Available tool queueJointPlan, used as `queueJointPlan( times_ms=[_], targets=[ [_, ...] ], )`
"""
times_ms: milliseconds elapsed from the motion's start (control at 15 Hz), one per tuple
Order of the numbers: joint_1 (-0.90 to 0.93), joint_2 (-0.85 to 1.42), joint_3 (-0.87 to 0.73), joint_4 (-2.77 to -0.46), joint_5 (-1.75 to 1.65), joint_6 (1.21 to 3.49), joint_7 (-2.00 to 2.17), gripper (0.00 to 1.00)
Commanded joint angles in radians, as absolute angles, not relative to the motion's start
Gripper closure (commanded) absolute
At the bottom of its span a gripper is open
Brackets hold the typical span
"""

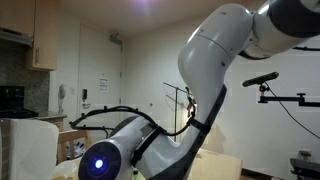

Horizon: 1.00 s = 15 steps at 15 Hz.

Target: Move the pack of marshmallows slightly to the right and put the one that's near the wallet in it

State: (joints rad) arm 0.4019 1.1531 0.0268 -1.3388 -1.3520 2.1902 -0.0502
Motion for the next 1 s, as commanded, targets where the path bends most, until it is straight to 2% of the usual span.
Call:
queueJointPlan(
  times_ms=[0, 333, 467, 733, 800, 867, 933],
  targets=[
    [0.369, 1.169, 0.057, -1.312, -1.356, 2.224, -0.061, 0.53],
    [0.349, 1.158, 0.081, -1.322, -1.339, 2.247, -0.085, 0.13],
    [0.336, 1.149, 0.099, -1.333, -1.325, 2.267, -0.099, 0.01],
    [0.323, 1.136, 0.120, -1.344, -1.276, 2.273, -0.111, 0.00],
    [0.322, 1.134, 0.121, -1.344, -1.263, 2.267, -0.102, 0.25],
    [0.323, 1.131, 0.120, -1.345, -1.254, 2.267, -0.094, 0.26],
    [0.324, 1.129, 0.119, -1.347, -1.245, 2.268, -0.096, 0.34]
  ],
)
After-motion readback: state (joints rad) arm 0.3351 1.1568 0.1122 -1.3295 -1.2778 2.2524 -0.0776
